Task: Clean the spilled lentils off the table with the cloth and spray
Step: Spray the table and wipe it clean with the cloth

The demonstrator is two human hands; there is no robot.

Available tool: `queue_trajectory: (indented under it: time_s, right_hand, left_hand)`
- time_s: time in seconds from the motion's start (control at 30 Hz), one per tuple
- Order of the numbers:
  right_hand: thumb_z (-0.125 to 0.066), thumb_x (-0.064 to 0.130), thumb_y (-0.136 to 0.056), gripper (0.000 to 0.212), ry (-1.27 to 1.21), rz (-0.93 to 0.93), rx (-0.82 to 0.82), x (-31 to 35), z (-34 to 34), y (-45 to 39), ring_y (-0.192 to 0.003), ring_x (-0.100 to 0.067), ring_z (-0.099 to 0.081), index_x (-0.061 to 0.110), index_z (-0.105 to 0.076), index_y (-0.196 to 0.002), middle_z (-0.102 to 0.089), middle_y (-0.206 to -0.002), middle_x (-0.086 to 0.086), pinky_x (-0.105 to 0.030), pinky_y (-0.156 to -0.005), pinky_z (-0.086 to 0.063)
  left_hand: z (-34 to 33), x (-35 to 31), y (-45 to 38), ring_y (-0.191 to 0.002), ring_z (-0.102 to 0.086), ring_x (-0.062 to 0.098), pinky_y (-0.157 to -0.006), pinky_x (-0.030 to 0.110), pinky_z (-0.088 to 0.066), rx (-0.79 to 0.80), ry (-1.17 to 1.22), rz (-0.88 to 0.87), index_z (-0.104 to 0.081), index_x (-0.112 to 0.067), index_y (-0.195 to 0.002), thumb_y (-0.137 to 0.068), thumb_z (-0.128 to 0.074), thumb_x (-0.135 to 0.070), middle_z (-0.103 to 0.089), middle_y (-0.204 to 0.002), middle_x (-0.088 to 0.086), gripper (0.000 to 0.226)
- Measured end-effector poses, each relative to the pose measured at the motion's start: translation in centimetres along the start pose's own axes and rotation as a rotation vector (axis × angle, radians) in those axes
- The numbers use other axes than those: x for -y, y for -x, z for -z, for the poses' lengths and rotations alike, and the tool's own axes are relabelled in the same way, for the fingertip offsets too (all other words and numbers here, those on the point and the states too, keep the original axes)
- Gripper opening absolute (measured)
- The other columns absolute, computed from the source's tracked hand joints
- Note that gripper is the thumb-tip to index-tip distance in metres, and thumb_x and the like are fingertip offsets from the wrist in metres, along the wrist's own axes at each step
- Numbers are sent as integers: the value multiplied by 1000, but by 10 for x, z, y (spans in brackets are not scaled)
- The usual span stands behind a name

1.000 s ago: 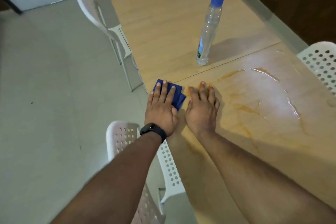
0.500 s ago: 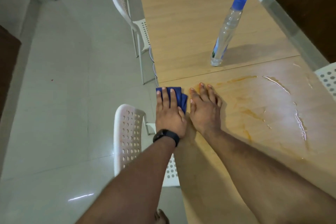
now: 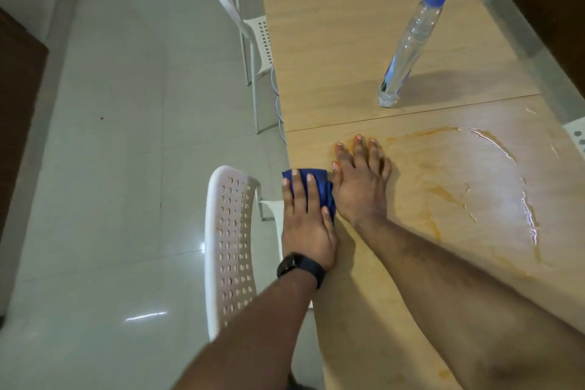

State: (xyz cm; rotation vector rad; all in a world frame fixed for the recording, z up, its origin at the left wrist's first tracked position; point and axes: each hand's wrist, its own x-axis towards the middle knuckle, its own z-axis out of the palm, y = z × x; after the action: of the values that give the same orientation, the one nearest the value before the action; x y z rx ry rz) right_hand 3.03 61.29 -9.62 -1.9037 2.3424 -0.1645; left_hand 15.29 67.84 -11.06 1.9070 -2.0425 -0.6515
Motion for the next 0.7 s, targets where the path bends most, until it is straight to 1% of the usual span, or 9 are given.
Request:
queue_trajectory:
  time_s: [0.07,0.17,0.2,0.3,0.37,0.43,0.53,0.6,0.7]
  right_hand:
    - [-25,45,-110,55,-5,8,-6,2,1,2,-160,-34,-7,31,-33,-162,-18,-173,-8,-60,-126,-12]
    - [-26,45,-110,55,-20,24,-9,1,0,1,-160,-35,-8,31,-34,-162,-20,-173,-9,-59,-126,-12]
    - [-27,45,-110,54,-31,22,-6,0,0,0,-160,-35,-8,31,-35,-162,-20,-173,-9,-59,-127,-11]
    - [-32,43,-109,53,-34,34,-16,-3,-4,1,-160,-35,-8,32,-38,-160,-22,-173,-8,-59,-126,-11]
    - [-34,43,-108,52,-49,44,-26,-4,-5,-2,-160,-34,-8,34,-39,-159,-22,-173,-7,-58,-127,-9]
    - [-38,41,-108,50,-96,48,-30,-5,-4,-4,-160,-31,-9,36,-42,-157,-23,-172,-6,-57,-127,-9]
    - [-43,35,-107,48,-127,133,5,-14,3,8,-160,-25,-13,34,-47,-155,-27,-171,-3,-54,-128,-11]
    - [-38,35,-108,49,-85,209,42,-24,10,36,-160,-25,-14,30,-45,-157,-27,-171,-4,-50,-128,-15]
    - [-32,38,-108,53,25,293,74,-50,15,91,-159,-26,-18,28,-40,-159,-29,-170,-5,-50,-126,-23]
  left_hand:
    - [-2,2,11,-158,23,25,-129,36,2,-13,0,5,3,-17,-167,-106,-19,-36,22,-172,3,67]
    - [-3,5,-5,-158,20,27,-129,34,7,-29,-16,-5,0,-15,-167,-104,-17,-38,18,-173,5,69]
    - [-2,6,-17,-159,19,28,-129,35,6,-35,-21,-3,0,-15,-167,-104,-18,-38,17,-173,6,69]
    - [2,8,-53,-160,14,29,-131,40,-4,-46,3,62,2,-17,-167,-107,-21,-37,16,-173,6,67]
    - [4,6,-69,-160,13,26,-131,39,-7,-55,7,96,3,-19,-167,-109,-23,-36,16,-173,4,66]
    - [5,3,-71,-160,12,25,-131,37,-6,-55,-3,98,3,-20,-167,-110,-24,-36,17,-173,3,66]
    - [6,-1,-68,-160,11,29,-131,40,-6,-28,-29,108,5,-19,-167,-110,-22,-36,18,-173,5,65]
    - [8,-2,-60,-160,12,31,-130,43,-6,-23,-51,122,6,-17,-166,-110,-21,-36,18,-173,7,65]
    - [1,-6,-22,-159,15,32,-130,44,-5,-2,-55,114,8,-16,-166,-110,-20,-36,21,-172,8,65]
